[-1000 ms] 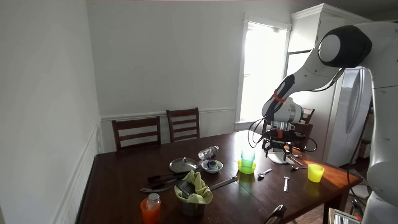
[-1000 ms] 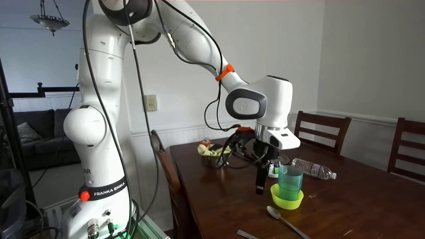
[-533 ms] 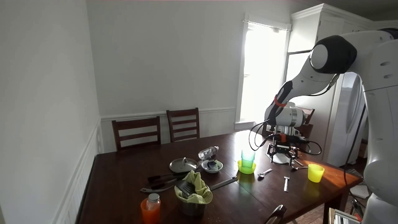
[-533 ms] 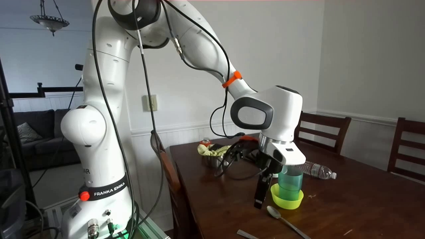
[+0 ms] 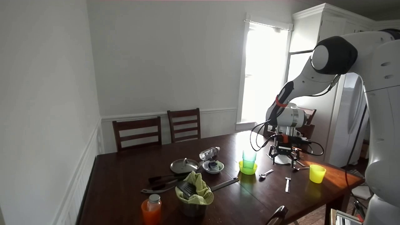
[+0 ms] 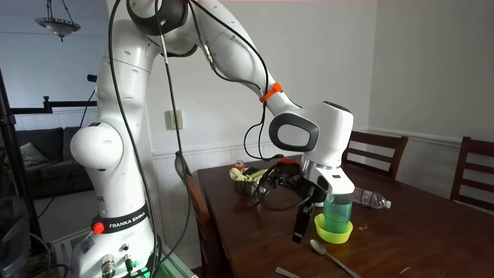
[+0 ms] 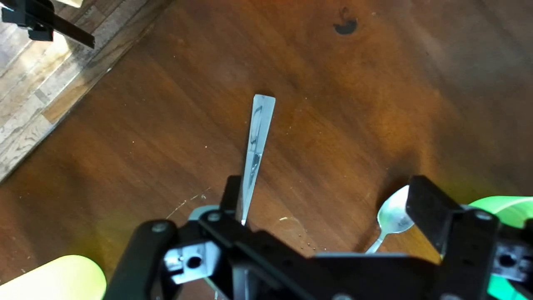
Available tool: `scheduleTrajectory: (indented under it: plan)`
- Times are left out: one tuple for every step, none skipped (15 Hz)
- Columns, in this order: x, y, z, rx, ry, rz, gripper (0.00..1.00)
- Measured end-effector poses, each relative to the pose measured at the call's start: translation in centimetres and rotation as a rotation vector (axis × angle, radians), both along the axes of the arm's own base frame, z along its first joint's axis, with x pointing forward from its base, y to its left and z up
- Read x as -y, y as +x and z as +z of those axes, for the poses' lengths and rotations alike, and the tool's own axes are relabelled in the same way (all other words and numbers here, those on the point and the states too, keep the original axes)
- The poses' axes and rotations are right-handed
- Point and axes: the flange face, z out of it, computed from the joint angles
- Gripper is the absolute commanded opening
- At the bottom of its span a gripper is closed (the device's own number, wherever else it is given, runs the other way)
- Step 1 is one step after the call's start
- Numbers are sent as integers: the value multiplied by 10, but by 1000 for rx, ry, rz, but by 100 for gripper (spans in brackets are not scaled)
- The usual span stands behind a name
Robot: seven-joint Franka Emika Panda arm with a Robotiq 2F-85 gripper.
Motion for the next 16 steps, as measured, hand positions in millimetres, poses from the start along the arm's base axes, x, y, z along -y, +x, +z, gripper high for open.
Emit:
scheduleTrajectory:
  plan:
    - [0, 0, -1, -3, 0, -9, 100]
    - [1, 0, -3, -11, 2, -27, 100]
    - [4, 0, -5, -20, 7, -46, 100]
    - [7, 0, -9, -28, 9, -65, 100]
    - [12, 1, -13, -31, 8, -90, 100]
    - [18, 3, -17, -21, 1, -122, 100]
    - [25, 4, -20, -9, -1, -153, 100]
    - [31, 5, -24, 2, 2, -181, 100]
    - [37, 5, -27, 11, 4, -205, 100]
    - [42, 6, -31, 17, 8, -225, 100]
    - [47, 7, -36, 19, 14, -239, 100]
    - [52, 8, -40, 21, 20, -251, 100]
    - [56, 8, -45, 22, 25, -264, 100]
    - [60, 9, -50, 19, 28, -276, 100]
    - [64, 10, -54, 16, 30, -292, 100]
    - [68, 12, -59, 12, 33, -309, 100]
